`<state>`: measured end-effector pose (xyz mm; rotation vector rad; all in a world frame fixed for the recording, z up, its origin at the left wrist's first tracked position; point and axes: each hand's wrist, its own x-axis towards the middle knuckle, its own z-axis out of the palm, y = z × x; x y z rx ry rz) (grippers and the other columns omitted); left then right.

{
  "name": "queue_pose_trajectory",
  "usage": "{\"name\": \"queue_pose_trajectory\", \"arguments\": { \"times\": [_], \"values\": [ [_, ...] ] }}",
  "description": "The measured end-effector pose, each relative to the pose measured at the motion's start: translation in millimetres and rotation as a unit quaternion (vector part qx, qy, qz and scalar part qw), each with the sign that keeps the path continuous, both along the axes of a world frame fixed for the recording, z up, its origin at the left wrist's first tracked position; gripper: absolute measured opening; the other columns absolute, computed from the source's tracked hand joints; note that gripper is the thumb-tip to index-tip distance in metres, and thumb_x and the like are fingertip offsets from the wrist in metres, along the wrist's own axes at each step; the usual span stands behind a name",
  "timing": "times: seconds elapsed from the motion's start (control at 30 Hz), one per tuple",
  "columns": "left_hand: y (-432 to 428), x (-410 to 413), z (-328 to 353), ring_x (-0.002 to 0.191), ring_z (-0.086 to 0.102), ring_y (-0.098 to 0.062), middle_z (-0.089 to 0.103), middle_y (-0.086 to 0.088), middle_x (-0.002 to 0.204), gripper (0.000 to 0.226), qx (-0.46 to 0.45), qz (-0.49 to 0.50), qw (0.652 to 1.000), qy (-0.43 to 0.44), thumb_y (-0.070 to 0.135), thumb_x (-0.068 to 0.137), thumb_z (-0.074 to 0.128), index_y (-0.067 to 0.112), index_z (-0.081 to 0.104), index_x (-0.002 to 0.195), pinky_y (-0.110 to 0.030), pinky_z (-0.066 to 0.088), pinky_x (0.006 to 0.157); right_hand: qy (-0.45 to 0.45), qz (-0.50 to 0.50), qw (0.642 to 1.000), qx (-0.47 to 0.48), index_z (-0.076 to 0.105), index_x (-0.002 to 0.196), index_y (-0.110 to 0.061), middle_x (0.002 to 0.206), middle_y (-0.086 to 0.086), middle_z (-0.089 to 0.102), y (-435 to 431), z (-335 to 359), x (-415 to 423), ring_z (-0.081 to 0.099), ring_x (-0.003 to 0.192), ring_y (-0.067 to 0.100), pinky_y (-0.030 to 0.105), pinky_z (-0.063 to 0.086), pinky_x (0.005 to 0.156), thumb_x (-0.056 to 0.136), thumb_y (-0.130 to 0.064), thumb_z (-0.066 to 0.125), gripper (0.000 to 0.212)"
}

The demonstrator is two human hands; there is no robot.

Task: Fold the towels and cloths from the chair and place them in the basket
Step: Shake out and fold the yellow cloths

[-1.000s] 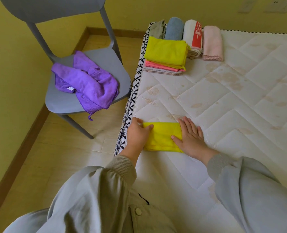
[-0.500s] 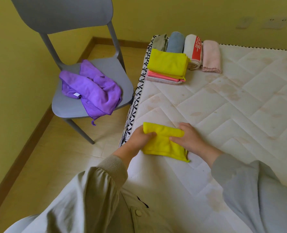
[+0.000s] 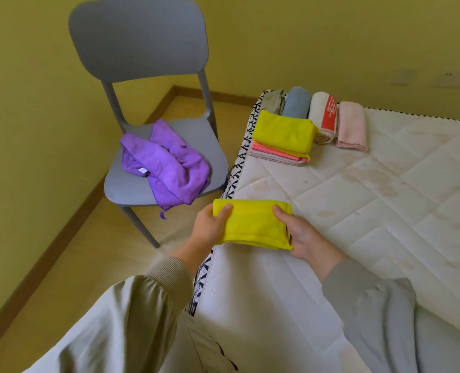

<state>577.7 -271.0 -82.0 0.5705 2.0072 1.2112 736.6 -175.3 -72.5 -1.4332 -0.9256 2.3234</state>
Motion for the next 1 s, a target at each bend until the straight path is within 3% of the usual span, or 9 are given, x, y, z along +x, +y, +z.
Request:
{"name": "queue_pose_trajectory", "arguments": {
  "times": [0.17,0.3,0.4,0.47,0.53,0.6,0.73,0.9,1.0],
  "values": [
    [35.1,0.2,11.6,0.098,0.056,-0.02,0.063,-0.012,0.11,0.034,0.017,0.048,0.999,-0.005,0.027,0.096,0.053,0.0,0.059,0.118,-0.021,0.039,0.076,0.046,0.051,0.997,0.043,0.061,0.109,-0.015,0.092,0.007,0.071,17.8,25.1,-14.1,0.069,0.076,0.021,0.034,0.059,0.062,0.092,-0.018,0.058,0.018],
    [71.4,-5.3,19.7,0.096,0.051,-0.02,0.056,-0.007,0.102,0.026,0.056,0.129,0.987,-0.071,0.03,0.102,0.037,0.013,0.057,0.108,-0.029,0.041,0.08,0.02,0.015,0.992,0.127,0.059,0.118,-0.006,0.102,0.014,0.067,46.9,42.0,-24.4,0.066,0.078,0.021,0.032,0.056,0.066,0.089,-0.002,0.058,0.03],
    [87.9,-22.9,-5.4,0.099,0.059,-0.031,0.064,-0.012,0.1,0.03,0.024,0.18,0.983,0.018,0.021,0.1,0.035,0.009,0.063,0.102,-0.038,0.047,0.086,0.037,-0.038,0.988,0.144,0.06,0.11,-0.013,0.107,0.013,0.063,72.7,53.8,-31.3,0.063,0.081,0.021,0.034,0.053,0.07,0.09,0.001,0.056,0.024],
    [96.5,-27.7,-28.3,0.115,0.052,-0.033,0.061,-0.017,0.12,0.034,-0.064,0.128,0.982,0.12,0.014,0.096,0.037,0.008,0.059,0.122,-0.038,0.04,0.094,0.037,-0.063,0.986,0.151,0.057,0.117,-0.014,0.113,0.012,0.062,88.6,57.2,-36.2,0.062,0.083,0.022,0.034,0.053,0.066,0.09,0.001,0.056,0.031],
    [105.8,-20.7,-50.2,0.13,0.036,-0.031,0.044,-0.015,0.141,0.043,-0.129,0.007,0.97,0.205,0.018,0.098,0.036,0.01,0.041,0.14,-0.037,0.029,0.103,0.039,-0.078,0.985,0.148,0.053,0.127,-0.011,0.117,0.012,0.062,102.1,61.1,-40.7,0.063,0.083,0.022,0.033,0.053,0.062,0.091,0.0,0.056,0.039],
    [111.3,-5.5,-66.5,0.14,0.021,-0.029,0.025,-0.009,0.154,0.052,-0.183,-0.089,0.93,0.305,0.031,0.1,0.03,0.017,0.024,0.149,-0.042,0.022,0.11,0.052,-0.082,0.985,0.143,0.054,0.126,-0.012,0.115,0.011,0.064,116.9,65.9,-47.0,0.064,0.083,0.021,0.032,0.056,0.062,0.091,0.0,0.056,0.037],
    [113.9,3.3,-82.4,0.141,0.029,-0.031,0.032,-0.013,0.152,0.059,-0.141,-0.201,0.859,0.45,0.032,0.087,0.032,0.018,0.04,0.143,-0.055,0.028,0.109,0.081,-0.087,0.984,0.135,0.062,0.098,-0.017,0.092,0.005,0.069,154.0,83.3,-64.4,0.066,0.082,0.022,0.037,0.057,0.069,0.09,-0.003,0.056,0.018],
    [123.4,-2.0,-86.5,0.14,0.031,-0.028,0.038,-0.009,0.15,0.061,-0.118,-0.258,0.828,0.483,0.033,0.081,0.036,0.018,0.047,0.14,-0.053,0.029,0.11,0.119,-0.137,0.977,0.111,0.067,0.094,-0.018,0.084,0.004,0.074,219.4,80.9,-71.9,0.069,0.08,0.021,0.039,0.054,0.08,0.09,-0.011,0.058,0.012],
    [121.6,-2.0,-89.1,0.141,0.029,-0.026,0.038,-0.007,0.15,0.059,-0.11,-0.255,0.831,0.482,0.034,0.084,0.038,0.02,0.046,0.141,-0.052,0.027,0.112,-0.012,-0.094,0.985,0.144,0.056,0.125,-0.015,0.118,0.011,0.066,241.5,43.6,-65.5,0.065,0.099,0.027,0.042,0.054,0.08,0.089,-0.011,0.061,0.037]
  ]
}}
